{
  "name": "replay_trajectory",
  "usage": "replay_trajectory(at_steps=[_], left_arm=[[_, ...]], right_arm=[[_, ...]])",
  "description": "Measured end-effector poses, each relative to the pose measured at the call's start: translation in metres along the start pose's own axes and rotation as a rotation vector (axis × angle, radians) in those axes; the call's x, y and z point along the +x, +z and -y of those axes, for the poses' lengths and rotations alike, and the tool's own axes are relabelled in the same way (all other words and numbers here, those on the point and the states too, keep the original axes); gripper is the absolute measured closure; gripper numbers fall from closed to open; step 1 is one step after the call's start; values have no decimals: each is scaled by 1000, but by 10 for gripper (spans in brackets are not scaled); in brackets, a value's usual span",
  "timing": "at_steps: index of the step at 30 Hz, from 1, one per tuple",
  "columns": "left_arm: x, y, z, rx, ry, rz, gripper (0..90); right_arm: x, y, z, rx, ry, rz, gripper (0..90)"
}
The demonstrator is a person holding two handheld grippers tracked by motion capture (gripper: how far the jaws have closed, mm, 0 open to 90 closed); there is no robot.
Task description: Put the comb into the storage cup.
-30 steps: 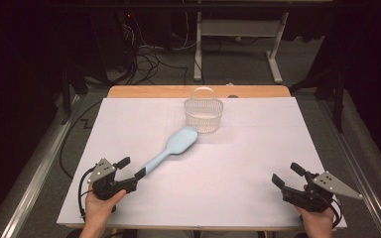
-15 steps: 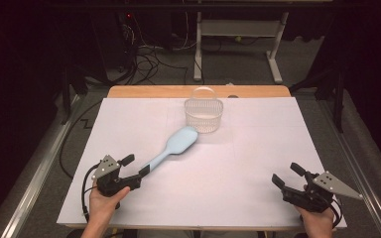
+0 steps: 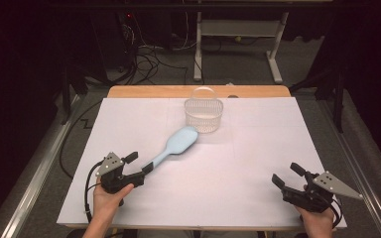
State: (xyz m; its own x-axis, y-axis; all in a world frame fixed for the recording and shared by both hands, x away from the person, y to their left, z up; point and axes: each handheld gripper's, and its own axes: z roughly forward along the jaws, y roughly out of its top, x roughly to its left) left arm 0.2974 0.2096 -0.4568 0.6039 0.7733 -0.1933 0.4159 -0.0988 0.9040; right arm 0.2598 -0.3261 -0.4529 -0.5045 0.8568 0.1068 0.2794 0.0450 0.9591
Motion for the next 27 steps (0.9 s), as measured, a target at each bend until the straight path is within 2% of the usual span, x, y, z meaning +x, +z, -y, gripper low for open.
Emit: replay_trajectory(at_steps=[23, 27], left_arm=[[-5, 14, -19, -11, 19, 29, 275], [-4, 18, -19, 0, 15, 28, 275]], right_arm=[[1, 0, 0, 0, -9, -9, 188], [1, 0, 0, -1, -9, -7, 188]])
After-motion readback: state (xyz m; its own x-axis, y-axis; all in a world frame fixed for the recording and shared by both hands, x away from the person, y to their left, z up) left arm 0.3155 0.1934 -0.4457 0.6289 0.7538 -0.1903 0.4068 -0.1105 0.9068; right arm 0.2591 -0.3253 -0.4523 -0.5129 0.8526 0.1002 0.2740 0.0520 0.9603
